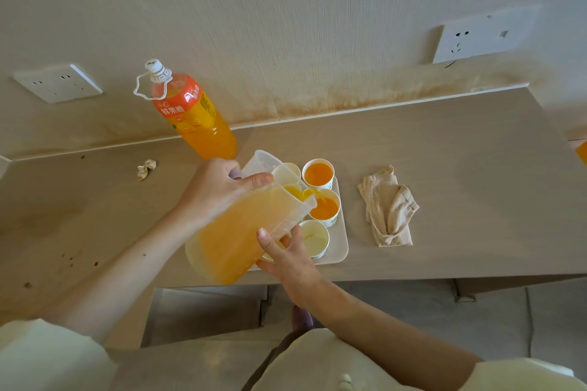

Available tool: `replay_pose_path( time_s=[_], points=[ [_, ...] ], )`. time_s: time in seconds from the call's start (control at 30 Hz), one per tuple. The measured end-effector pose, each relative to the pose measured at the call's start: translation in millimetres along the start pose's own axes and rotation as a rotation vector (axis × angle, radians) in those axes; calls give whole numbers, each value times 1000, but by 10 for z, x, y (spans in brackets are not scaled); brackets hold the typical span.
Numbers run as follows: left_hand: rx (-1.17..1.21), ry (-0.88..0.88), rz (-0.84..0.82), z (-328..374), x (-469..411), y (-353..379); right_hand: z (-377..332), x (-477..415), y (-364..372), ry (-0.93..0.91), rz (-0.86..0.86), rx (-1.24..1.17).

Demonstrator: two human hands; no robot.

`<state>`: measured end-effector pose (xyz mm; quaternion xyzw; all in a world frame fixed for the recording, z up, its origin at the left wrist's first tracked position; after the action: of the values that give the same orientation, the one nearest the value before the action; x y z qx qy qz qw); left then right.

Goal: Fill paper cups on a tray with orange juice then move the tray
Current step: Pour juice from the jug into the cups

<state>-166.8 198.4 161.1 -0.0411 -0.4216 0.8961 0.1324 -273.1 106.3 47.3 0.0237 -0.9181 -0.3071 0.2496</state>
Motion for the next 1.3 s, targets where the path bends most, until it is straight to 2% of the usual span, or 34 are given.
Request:
replay_pose_path(
  time_s=[1.3],
  points=[
    [2, -1, 1, -30, -11, -7, 74, -74, -4, -1, -20, 16]
  ],
)
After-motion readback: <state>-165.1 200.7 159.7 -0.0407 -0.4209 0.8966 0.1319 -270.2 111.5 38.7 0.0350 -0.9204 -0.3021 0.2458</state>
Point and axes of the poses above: each hand's wrist, its own x-axis away from the middle knuckle, its own y-axis out of the palm, z = x × y, the point moved 2 cm from there along -x, towards the middle knuckle, and after that the axes turned 2 degrees about y, right-handed, at the moved point
